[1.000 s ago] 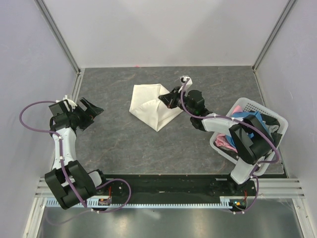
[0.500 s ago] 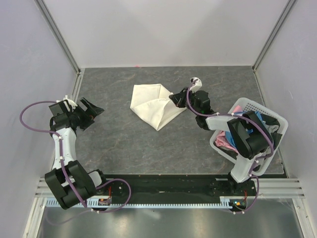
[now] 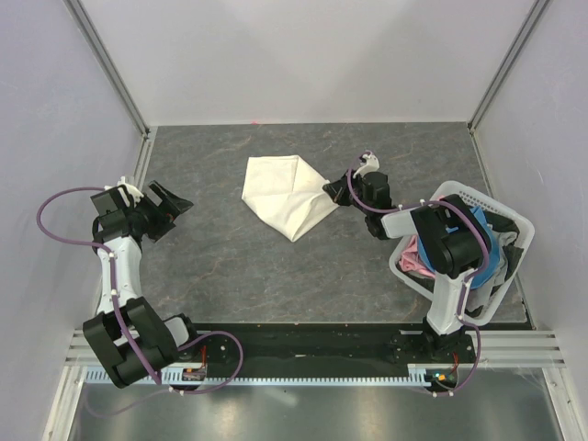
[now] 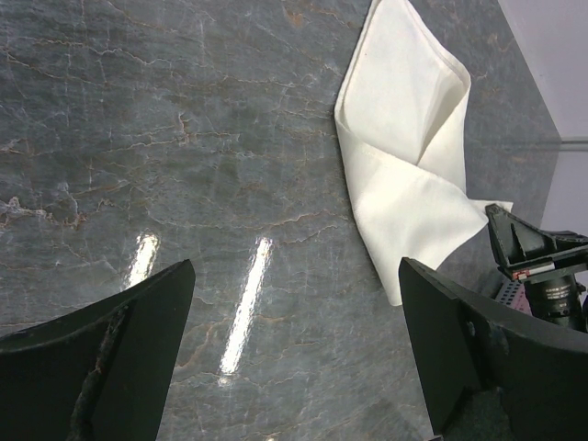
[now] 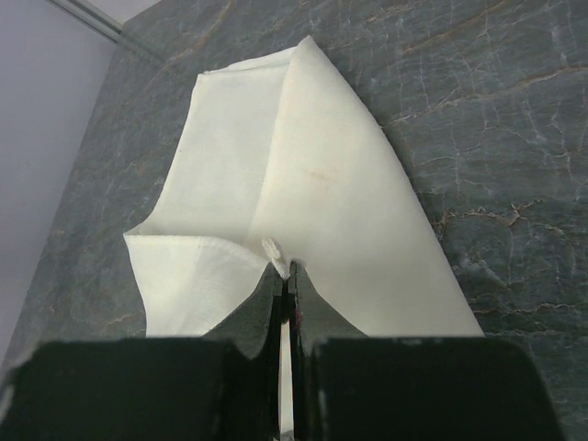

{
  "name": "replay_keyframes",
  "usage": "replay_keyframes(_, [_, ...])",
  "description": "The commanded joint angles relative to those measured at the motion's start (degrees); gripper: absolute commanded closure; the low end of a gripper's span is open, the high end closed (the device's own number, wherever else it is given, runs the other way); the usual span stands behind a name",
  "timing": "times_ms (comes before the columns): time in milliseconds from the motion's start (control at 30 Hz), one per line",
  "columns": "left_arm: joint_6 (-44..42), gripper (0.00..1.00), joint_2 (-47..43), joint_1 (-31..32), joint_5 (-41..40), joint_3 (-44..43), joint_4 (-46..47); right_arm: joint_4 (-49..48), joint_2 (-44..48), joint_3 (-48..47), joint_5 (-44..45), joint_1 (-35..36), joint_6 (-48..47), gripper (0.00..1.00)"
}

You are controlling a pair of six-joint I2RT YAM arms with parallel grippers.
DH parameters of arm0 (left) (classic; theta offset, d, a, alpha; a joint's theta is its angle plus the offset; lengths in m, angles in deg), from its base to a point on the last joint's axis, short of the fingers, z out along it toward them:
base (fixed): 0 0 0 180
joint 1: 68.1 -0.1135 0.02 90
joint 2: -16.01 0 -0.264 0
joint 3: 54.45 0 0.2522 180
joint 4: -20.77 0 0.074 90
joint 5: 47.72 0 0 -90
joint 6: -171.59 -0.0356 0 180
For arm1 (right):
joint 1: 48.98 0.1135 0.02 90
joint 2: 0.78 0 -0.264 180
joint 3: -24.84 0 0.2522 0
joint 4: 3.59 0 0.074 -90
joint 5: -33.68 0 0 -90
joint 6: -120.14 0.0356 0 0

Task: Fold the napkin, place the utensils inside, and roll it up
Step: Fold the napkin

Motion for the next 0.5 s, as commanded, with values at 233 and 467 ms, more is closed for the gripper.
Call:
replay_keyframes(233, [1.24, 0.00, 0.21, -0.57, 1.55, 0.34, 1.97, 1.12, -0.22, -0.52, 2.54, -0.64, -0.39, 1.00])
replay_keyframes(467, [1.24, 0.00, 0.21, -0.48, 1.90, 0.34, 2.06, 4.81, 3.20, -0.78, 3.86, -1.08, -2.75, 0.45])
